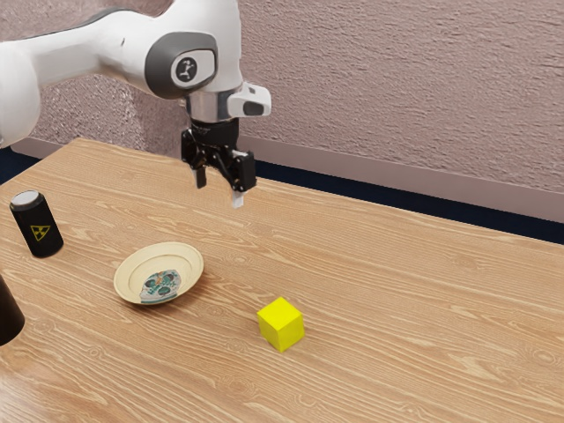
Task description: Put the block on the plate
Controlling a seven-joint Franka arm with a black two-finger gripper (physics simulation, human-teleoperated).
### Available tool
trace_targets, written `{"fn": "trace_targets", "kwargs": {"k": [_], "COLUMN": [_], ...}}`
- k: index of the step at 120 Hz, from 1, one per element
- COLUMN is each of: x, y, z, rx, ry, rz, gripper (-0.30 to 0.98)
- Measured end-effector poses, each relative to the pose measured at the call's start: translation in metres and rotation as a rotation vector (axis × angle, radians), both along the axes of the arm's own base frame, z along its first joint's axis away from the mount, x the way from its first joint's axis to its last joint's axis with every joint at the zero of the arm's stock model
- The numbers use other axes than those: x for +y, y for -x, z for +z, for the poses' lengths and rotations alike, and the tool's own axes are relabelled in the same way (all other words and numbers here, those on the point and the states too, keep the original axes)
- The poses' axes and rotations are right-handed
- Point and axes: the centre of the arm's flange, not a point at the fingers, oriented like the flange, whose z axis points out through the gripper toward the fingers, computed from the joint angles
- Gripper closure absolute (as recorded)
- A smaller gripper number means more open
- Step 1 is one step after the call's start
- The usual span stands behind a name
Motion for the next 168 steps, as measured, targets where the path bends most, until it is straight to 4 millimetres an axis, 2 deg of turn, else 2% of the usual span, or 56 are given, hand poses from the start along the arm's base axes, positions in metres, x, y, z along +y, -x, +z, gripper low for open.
{"fn": "trace_targets", "kwargs": {"k": [12,30,70,85,98,108,122,130,144,168], "x": [-0.023,-0.024,-0.03,-0.027,-0.03,-0.037,-0.07,-0.08,-0.076,-0.048], "y": [0.007,0.012,-0.011,0.0,0.001,-0.002,0.001,0.014,0.03,0.02], "z": [-0.023,-0.067,-0.101,-0.132,-0.147,-0.157,-0.171,-0.181,-0.19,-0.207], "rx": [0.015,0.02,-0.078,-0.055,-0.065,-0.077,-0.08,-0.067,-0.062,-0.065], "ry": [0.002,0.018,0.079,0.093,0.109,0.12,0.145,0.151,0.161,0.171], "rz": [-0.053,-0.071,-0.102,-0.103,-0.11,-0.125,-0.187,-0.203,-0.195,-0.162], "gripper": [0.0,0.0,0.0,0.0,0.0,0.0,0.0,0.0,0.0,0.0]}}
